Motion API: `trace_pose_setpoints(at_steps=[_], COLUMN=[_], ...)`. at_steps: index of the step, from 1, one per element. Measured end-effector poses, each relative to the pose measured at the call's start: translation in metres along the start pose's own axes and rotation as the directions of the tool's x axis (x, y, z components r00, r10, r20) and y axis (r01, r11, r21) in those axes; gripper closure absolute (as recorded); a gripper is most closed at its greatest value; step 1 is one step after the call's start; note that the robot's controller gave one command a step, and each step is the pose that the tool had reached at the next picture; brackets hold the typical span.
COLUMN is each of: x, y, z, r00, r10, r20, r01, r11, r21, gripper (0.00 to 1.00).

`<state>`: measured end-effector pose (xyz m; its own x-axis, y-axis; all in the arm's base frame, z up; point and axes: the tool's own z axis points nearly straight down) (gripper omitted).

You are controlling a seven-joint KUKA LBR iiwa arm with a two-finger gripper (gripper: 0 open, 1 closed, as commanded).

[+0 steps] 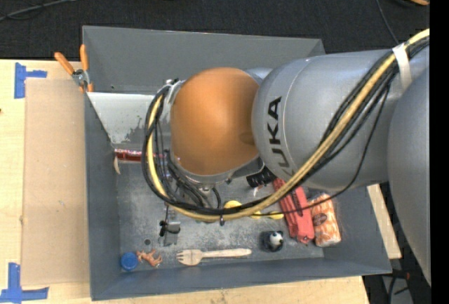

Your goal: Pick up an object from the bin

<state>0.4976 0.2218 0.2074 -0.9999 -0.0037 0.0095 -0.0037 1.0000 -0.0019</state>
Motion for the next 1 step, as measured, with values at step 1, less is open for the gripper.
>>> trace_pose_setpoints(at_steps=[1], x=[-0.0004], y=[-0.0006], z=[-0.0022], r00=[1.000], r10=[0.002], r20=[0.003], r01=[-0.002], r11=[1.000], r21=[-0.001], gripper=[0.00])
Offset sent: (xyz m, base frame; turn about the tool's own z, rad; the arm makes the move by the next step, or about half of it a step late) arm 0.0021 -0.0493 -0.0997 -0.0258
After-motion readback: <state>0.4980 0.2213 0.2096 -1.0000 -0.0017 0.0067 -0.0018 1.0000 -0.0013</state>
